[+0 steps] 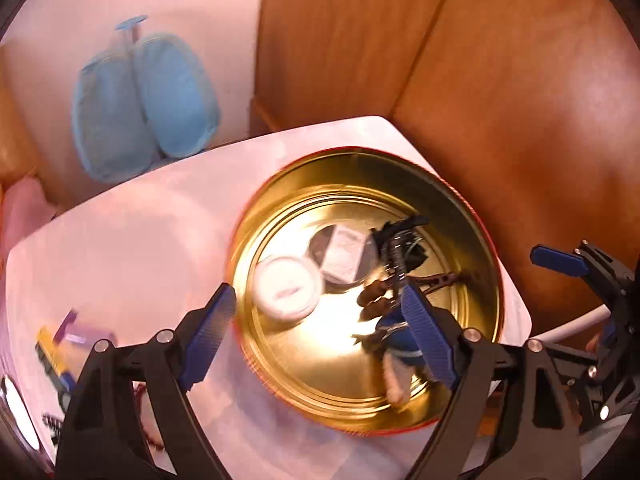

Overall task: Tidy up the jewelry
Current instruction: 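Move both tools back to the table and grasp the beaded hair claw with the left tool, then grasp the lilac cylinder with the right tool while the left tool holds the beaded claw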

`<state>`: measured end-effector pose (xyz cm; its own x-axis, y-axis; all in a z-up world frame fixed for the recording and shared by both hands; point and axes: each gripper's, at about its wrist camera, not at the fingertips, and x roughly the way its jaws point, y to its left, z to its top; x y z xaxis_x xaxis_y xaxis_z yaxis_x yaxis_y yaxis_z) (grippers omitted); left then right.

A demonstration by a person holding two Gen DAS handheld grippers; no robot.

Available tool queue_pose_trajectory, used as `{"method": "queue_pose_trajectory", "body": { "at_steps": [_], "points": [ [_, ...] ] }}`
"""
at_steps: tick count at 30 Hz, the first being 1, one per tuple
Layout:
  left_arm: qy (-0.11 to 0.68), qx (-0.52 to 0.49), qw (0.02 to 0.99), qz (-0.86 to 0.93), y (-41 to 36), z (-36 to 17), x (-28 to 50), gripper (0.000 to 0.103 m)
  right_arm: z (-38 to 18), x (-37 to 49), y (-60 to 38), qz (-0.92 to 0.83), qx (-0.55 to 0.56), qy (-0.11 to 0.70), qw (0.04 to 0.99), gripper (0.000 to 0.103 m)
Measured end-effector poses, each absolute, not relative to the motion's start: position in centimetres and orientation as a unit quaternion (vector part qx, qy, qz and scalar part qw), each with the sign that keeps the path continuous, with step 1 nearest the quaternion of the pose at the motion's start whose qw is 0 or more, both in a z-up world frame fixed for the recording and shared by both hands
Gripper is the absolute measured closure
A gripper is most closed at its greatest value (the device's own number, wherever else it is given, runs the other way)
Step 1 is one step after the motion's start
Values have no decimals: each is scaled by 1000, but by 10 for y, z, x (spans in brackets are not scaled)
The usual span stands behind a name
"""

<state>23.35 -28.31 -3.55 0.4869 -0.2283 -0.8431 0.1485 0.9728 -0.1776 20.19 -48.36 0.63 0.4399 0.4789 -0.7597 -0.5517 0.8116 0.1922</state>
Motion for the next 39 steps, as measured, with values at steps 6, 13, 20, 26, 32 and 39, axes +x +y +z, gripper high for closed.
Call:
{"method": "queue_pose_trajectory", "body": {
  "at_steps": [6,13,20,26,32,39],
  "points": [
    [501,-142,851,64,-174,-46,143,20,2,194,-411,423,-78,427,796,9],
    [503,-216,818,178,-81,-68,51,20,-3,158,-318,508,-124,418,743,9],
    [524,-203,813,151,-19,-106,59,20,-18,134,-243,482,-138,453,737,9],
    [546,-141,824,56,6,-135,96,20,-34,126,-197,425,-138,488,750,9],
    [546,-85,833,-23,11,-148,124,20,-37,120,-179,373,-136,508,764,9],
    [532,-96,840,-37,22,-140,135,32,-54,142,-189,342,-118,530,767,9]
  ]
}}
